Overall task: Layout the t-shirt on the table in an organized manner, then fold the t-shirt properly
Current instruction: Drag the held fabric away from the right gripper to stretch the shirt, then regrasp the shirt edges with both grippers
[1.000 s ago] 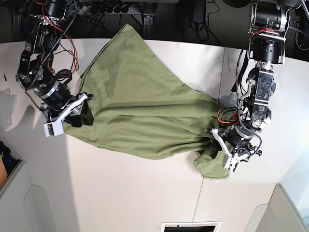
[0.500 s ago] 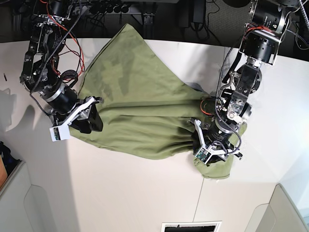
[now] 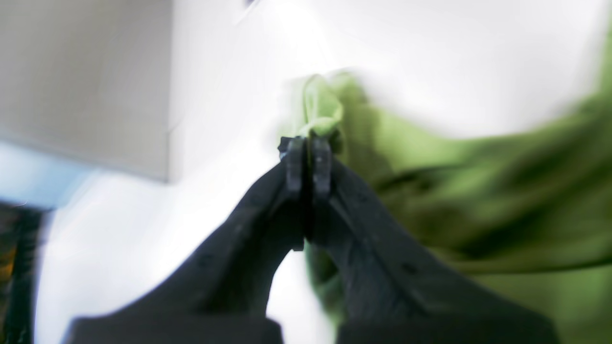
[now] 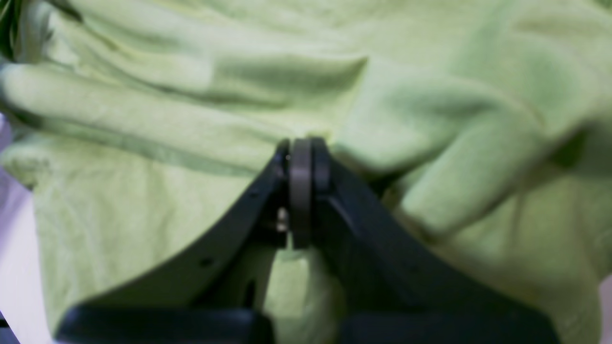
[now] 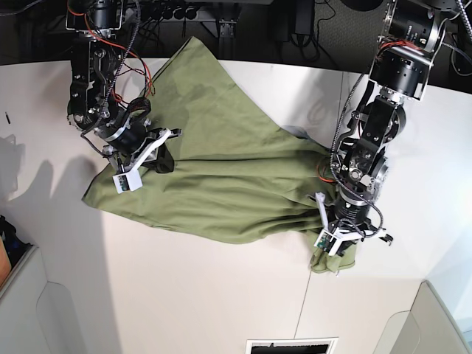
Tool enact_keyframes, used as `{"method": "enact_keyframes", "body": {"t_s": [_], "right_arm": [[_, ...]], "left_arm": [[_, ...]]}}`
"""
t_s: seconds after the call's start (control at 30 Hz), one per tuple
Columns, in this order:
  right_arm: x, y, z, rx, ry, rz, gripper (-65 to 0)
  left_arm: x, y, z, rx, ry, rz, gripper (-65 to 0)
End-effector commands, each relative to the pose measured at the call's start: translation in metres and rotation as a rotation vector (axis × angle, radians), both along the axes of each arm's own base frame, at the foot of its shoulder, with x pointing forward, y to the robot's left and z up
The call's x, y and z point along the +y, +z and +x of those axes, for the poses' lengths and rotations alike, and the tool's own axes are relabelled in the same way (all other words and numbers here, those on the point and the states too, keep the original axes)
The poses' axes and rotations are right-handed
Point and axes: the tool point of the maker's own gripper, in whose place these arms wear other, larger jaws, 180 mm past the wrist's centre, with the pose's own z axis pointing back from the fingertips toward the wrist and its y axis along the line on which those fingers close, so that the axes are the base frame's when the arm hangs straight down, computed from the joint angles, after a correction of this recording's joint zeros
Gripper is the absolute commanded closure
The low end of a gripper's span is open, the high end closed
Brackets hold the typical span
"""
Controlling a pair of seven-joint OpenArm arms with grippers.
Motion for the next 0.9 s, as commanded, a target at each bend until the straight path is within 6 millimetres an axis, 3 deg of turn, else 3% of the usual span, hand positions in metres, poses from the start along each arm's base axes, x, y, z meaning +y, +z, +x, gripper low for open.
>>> {"method": "enact_keyframes", "body": {"t_s": [0.0, 0.2, 0.4, 0.5, 0.6, 0.67, 0.73, 0.87], "right_arm": [[-0.014, 0.005, 0.007, -0.019, -0.021, -0.027, 0.0], [-0.059, 0.009, 0.011, -0.029, -0.103, -0.066, 0.0], [-0.084, 0.012, 0.011, -0.031, -0.134, -0.090, 0.0], [-0.091, 0.013, 0.012, -0.034, -0.135, -0.105, 0.0], [-0.095, 0.013, 0.012, -0.035, -0.135, -0.113, -0.7], [-0.096, 0.014, 0.012, -0.035, -0.138, -0.112, -13.0], [-0.094, 0.016, 0.013, -0.040, -0.141, -0.094, -20.4], [-0.086, 0.032, 0.018, -0.079, -0.144, -0.026, -21.3]], "left_arm": [[0.023, 0.027, 0.009, -0.072, 0.044, 0.047, 0.0], [0.077, 0.029, -0.001, -0.022, 0.118, 0.156, 0.0], [0.102, 0.010, -0.021, 0.065, 0.169, 0.198, -0.7], [0.107, -0.010, -0.036, 0.137, 0.199, 0.180, -15.3], [0.103, -0.029, -0.053, 0.186, 0.196, 0.145, -18.2], [0.100, -0.033, -0.064, 0.183, 0.203, 0.127, -18.2], [0.097, -0.029, -0.074, 0.159, 0.203, 0.109, -18.2], [0.094, 0.003, -0.083, 0.075, 0.215, 0.027, -18.2]]}}
